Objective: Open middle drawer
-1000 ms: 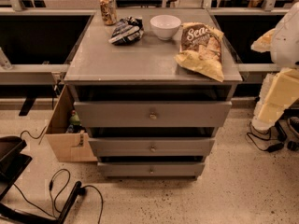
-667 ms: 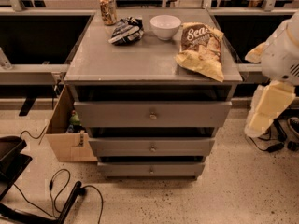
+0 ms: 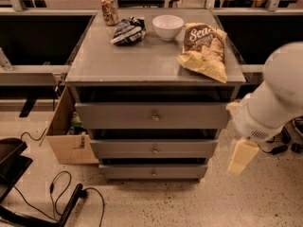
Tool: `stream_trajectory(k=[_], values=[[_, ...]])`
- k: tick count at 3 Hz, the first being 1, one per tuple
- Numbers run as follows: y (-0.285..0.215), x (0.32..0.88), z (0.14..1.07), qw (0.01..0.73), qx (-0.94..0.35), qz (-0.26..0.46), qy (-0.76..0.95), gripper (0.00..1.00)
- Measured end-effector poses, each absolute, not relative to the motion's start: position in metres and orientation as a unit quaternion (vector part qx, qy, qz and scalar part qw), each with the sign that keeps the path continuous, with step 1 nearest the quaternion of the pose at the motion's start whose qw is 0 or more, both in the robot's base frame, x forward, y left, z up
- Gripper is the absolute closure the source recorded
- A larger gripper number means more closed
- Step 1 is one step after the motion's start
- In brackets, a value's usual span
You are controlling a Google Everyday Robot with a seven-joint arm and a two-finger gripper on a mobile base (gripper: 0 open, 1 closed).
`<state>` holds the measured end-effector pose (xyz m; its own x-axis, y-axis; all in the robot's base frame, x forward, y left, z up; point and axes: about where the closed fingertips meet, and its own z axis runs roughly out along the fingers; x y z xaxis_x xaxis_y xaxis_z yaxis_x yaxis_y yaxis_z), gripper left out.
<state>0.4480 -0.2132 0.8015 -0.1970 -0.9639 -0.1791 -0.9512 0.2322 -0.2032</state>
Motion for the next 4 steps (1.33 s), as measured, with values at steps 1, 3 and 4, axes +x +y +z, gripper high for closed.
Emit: stream_trajectory(k=[1,3,4], values=[[-0.217,0.464,0.719,0.122,-0.618,-0.035,0.776,0.00],[-0.213,0.477,0.678,0.106,-0.629,-0.029,0.769,0.00],[-0.206,0.495,0.620,0.106,-0.645,-0.010,0.756,0.00]])
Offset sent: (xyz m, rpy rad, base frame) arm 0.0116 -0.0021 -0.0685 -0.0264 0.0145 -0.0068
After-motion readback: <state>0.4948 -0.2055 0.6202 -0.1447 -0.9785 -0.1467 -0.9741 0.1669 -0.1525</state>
